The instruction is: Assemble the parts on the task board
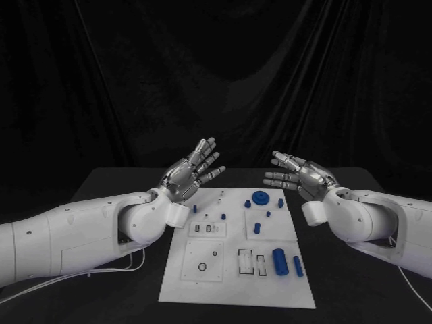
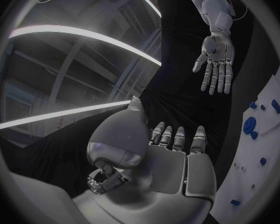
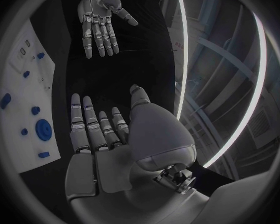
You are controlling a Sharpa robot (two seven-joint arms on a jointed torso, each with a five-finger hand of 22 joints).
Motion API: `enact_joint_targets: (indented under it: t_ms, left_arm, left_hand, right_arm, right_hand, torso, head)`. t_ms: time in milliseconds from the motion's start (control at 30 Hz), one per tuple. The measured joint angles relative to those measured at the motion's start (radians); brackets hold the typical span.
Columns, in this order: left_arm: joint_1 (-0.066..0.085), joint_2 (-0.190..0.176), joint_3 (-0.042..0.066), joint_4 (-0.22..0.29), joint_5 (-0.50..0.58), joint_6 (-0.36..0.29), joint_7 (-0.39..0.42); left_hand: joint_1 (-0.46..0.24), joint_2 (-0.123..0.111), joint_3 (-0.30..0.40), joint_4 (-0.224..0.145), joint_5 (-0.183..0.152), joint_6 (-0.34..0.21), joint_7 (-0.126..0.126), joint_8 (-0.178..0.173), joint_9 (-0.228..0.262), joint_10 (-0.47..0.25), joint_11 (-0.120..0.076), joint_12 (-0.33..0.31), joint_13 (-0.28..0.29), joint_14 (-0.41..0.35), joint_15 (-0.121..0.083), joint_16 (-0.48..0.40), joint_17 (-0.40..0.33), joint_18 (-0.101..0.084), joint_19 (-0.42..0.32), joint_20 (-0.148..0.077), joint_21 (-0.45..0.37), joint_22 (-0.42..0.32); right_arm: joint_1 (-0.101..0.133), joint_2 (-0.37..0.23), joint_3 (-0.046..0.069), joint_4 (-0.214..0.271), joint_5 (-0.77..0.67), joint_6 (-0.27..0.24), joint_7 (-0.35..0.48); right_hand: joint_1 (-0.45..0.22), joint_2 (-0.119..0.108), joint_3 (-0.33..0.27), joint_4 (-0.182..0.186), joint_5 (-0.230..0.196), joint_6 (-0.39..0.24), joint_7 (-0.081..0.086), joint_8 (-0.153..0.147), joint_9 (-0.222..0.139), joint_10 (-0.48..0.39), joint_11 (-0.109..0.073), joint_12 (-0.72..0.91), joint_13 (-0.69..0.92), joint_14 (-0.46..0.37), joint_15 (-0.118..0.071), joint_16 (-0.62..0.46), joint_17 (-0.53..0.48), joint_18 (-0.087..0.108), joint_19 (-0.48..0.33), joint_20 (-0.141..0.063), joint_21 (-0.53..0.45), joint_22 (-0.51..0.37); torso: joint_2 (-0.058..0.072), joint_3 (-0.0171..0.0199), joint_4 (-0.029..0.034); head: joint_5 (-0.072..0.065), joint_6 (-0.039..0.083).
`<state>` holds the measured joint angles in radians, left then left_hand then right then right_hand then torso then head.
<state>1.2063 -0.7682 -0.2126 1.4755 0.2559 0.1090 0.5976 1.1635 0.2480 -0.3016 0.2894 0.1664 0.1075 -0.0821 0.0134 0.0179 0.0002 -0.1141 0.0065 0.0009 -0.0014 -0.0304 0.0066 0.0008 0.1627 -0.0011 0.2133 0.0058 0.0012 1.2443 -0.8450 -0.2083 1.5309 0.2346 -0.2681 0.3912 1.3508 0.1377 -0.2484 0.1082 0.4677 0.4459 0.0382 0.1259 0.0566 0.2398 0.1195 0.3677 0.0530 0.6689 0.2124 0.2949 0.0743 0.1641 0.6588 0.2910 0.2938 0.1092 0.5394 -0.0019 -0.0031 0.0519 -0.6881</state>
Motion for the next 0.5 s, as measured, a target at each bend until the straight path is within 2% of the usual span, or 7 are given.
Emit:
enact_joint_targets:
  t_ms: [33, 100, 133, 167, 367, 400, 500]
  left_arm:
    - [0.0, -0.001, 0.0, 0.002, 0.001, 0.004, -0.001]
    - [0.0, -0.001, 0.0, 0.003, 0.001, 0.009, -0.002]
    - [0.0, -0.002, 0.0, 0.003, 0.001, 0.013, -0.003]
    - [0.0, -0.004, 0.0, 0.003, 0.002, 0.015, -0.004]
    - [0.0, -0.029, 0.0, 0.017, 0.002, 0.026, -0.008]
    - [0.0, -0.03, 0.0, 0.017, 0.002, 0.027, -0.009]
    - [0.0, -0.035, 0.0, 0.018, -0.002, 0.03, -0.011]
  left_hand:
    - [0.0, 0.0, 0.0, 0.0, 0.0, 0.0, 0.0, 0.0, 0.0, 0.0, 0.0, 0.0, 0.0, 0.0, 0.0, 0.0, 0.0, 0.0, 0.0, 0.0, 0.0, 0.0]
    - [0.007, 0.007, 0.0, 0.0, 0.005, 0.0, 0.0, 0.0, 0.0, 0.0, 0.0, 0.0, 0.0, 0.001, 0.007, 0.0, 0.0, 0.0, 0.0, 0.0, 0.0, 0.0]
    - [0.008, 0.008, 0.003, 0.003, 0.01, 0.0, 0.0, 0.0, 0.0, 0.0, 0.0, 0.0, 0.0, 0.002, 0.013, 0.0, 0.0, 0.0, 0.0, 0.0, 0.0, 0.0]
    - [0.011, 0.011, 0.005, 0.004, 0.017, 0.0, 0.0, 0.0, 0.0, 0.0, 0.0, 0.0, 0.0, 0.003, 0.015, 0.0, 0.0, 0.0, 0.0, 0.0, 0.0, 0.0]
    - [0.018, 0.018, 0.007, 0.002, 0.04, 0.0, 0.0, 0.0, 0.0, 0.0, 0.0, 0.0, 0.0, 0.0, 0.018, 0.0, 0.0, 0.0, 0.0, 0.0, 0.0, 0.0]
    - [0.018, 0.018, 0.007, 0.002, 0.04, 0.0, 0.0, 0.0, 0.0, 0.0, 0.0, 0.0, 0.0, 0.0, 0.018, 0.0, 0.0, 0.0, 0.0, 0.0, 0.0, 0.0]
    - [0.024, 0.024, 0.013, 0.001, 0.044, 0.0, 0.0, 0.0, 0.0, 0.0, 0.0, 0.0, 0.0, 0.0, 0.025, 0.0, 0.0, 0.0, 0.0, 0.0, 0.0, 0.0]
  right_arm:
    - [0.004, -0.005, 0.0, 0.0, -0.024, 0.005, -0.006]
    - [0.012, -0.01, 0.0, 0.0, -0.061, 0.009, -0.017]
    - [0.018, -0.011, 0.0, -0.002, -0.088, 0.009, -0.026]
    - [0.023, -0.011, -0.001, -0.003, -0.111, 0.009, -0.033]
    - [0.079, -0.015, -0.001, -0.001, -0.358, -0.012, -0.113]
    - [0.092, -0.015, -0.001, -0.003, -0.412, -0.013, -0.132]
    - [0.129, -0.004, 0.001, -0.019, -0.619, -0.011, -0.204]
  right_hand:
    - [0.012, -0.002, 0.001, -0.01, 0.005, 0.011, 0.004, 0.002, 0.001, 0.015, 0.006, 0.017, 0.002, 0.026, -0.002, 0.007, 0.002, 0.0, 0.026, 0.0, 0.009, 0.002]
    - [0.06, -0.001, 0.008, -0.05, 0.015, 0.056, 0.015, 0.016, 0.005, 0.104, 0.028, 0.1, 0.011, 0.133, -0.029, 0.041, 0.011, 0.0, 0.121, -0.009, 0.04, 0.008]
    - [0.087, 0.001, 0.013, -0.076, 0.015, 0.105, 0.025, 0.032, 0.01, 0.171, 0.044, 0.14, 0.013, 0.214, -0.056, 0.069, 0.02, 0.001, 0.191, -0.029, 0.065, 0.015]
    - [0.102, 0.002, 0.016, -0.092, 0.01, 0.145, 0.031, 0.048, 0.013, 0.212, 0.047, 0.159, 0.013, 0.276, -0.079, 0.089, 0.027, 0.009, 0.245, -0.052, 0.086, 0.022]
    - [0.166, -0.017, 0.017, -0.162, -0.05, 0.264, 0.061, 0.093, 0.016, 0.365, 0.016, 0.164, 0.009, 0.565, -0.178, 0.216, 0.079, 0.008, 0.477, -0.153, 0.234, 0.09]
    - [0.168, -0.019, 0.022, -0.168, -0.071, 0.275, 0.059, 0.093, 0.015, 0.395, 0.007, 0.154, 0.009, 0.608, -0.193, 0.257, 0.1, 0.008, 0.511, -0.169, 0.273, 0.112]
    - [0.167, -0.02, 0.026, -0.173, -0.122, 0.292, 0.043, 0.086, 0.012, 0.467, -0.006, 0.121, 0.008, 0.689, -0.214, 0.363, 0.161, 0.008, 0.573, -0.19, 0.354, 0.161]
  torso:
    - [0.0, -0.0001, -0.0007]
    - [0.0, 0.0, -0.0007]
    - [0.0, 0.0, -0.0001]
    - [0.0, 0.0, 0.0006]
    - [0.002, -0.004, 0.0081]
    - [0.002, -0.0047, 0.0089]
    - [0.004, -0.0062, 0.0118]
  head:
    - [0.001, -0.001]
    - [0.003, -0.004]
    - [0.003, -0.007]
    - [0.003, -0.01]
    - [-0.001, -0.016]
    - [-0.001, -0.019]
    - [0.0, -0.033]
